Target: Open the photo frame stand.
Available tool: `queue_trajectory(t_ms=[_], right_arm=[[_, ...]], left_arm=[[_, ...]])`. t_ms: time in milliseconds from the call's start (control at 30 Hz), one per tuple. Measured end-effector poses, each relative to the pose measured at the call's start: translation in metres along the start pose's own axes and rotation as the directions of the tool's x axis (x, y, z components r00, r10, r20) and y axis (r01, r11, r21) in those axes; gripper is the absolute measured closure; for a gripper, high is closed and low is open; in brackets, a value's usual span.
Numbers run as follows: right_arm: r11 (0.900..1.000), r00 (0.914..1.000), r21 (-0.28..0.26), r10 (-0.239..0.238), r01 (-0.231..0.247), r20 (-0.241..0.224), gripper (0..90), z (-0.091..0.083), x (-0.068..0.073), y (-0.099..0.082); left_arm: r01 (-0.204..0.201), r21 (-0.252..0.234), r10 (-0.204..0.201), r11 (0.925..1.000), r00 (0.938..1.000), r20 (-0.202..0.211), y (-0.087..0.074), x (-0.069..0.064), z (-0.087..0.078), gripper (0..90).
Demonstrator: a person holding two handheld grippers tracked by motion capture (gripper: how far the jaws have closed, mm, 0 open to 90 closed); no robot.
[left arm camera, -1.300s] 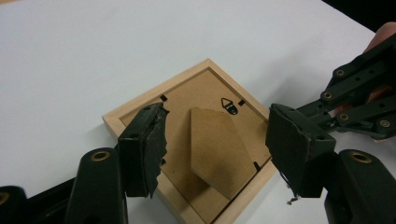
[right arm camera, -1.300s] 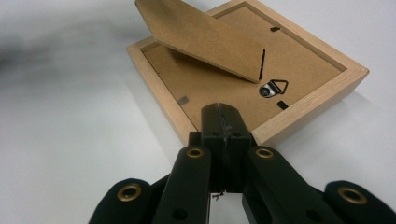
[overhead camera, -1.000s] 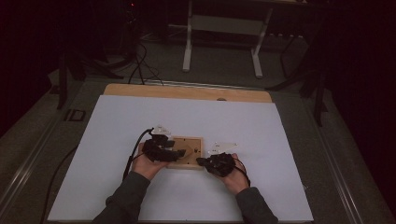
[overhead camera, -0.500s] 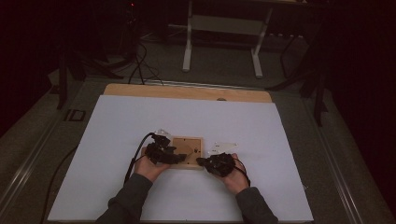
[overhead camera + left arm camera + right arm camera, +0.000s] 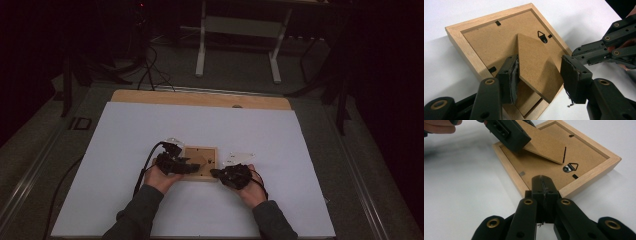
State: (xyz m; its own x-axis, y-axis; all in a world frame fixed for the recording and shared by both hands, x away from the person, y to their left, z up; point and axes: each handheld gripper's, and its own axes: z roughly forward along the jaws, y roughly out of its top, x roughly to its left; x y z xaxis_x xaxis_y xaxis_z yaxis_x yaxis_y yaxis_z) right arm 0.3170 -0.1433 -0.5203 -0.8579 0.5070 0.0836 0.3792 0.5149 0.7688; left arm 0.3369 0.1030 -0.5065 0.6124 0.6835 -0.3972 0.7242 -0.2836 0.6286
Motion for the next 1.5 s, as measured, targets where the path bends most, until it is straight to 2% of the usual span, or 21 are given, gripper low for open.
queue_trajectory(t_ms=[133,400,567,700,900,1267,1500], right_arm=[[1.0,1.0,0.0,0.0,0.0,0.0,89.7,0.0,0.0,0.0],[1.0,1.0,0.002,-0.002,0.002,0.002,89.4,0.0,0.0,0.0],[1.0,0.9998,-0.002,-0.001,0.001,0.017,83.9,-0.002,-0.001,0.001],[0.9995,0.9989,-0.019,0.026,-0.025,0.039,78.3,-0.007,-0.006,0.002],[0.9979,0.9962,-0.04,0.054,-0.051,0.068,71.8,-0.016,-0.013,0.002],[0.997,0.9938,-0.044,0.068,-0.064,0.088,66.4,-0.021,-0.018,0.006],[0.9946,0.9915,-0.053,0.094,-0.089,0.09,61.6,-0.022,-0.024,0.008]], left_arm=[[-0.002,0.013,0.002,0.9999,1.0,0.0,0.001,-0.001,0.0,51.6],[-0.034,0.034,0.035,0.9988,0.9988,-0.033,0.001,-0.003,0.001,53.1],[-0.041,0.031,0.042,0.9987,0.998,-0.047,0.001,-0.005,0.001,53.4],[-0.059,0.027,0.06,0.9979,0.9964,-0.059,0.0,-0.008,0.001,53.6],[-0.103,0.018,0.105,0.9945,0.9907,-0.087,-0.001,-0.013,-0.001,53.7],[-0.149,0.003,0.148,0.9889,0.9823,-0.115,-0.005,-0.02,-0.003,53.8],[-0.187,-0.015,0.183,0.9823,0.9737,-0.135,-0.01,-0.024,-0.004,53.8]])
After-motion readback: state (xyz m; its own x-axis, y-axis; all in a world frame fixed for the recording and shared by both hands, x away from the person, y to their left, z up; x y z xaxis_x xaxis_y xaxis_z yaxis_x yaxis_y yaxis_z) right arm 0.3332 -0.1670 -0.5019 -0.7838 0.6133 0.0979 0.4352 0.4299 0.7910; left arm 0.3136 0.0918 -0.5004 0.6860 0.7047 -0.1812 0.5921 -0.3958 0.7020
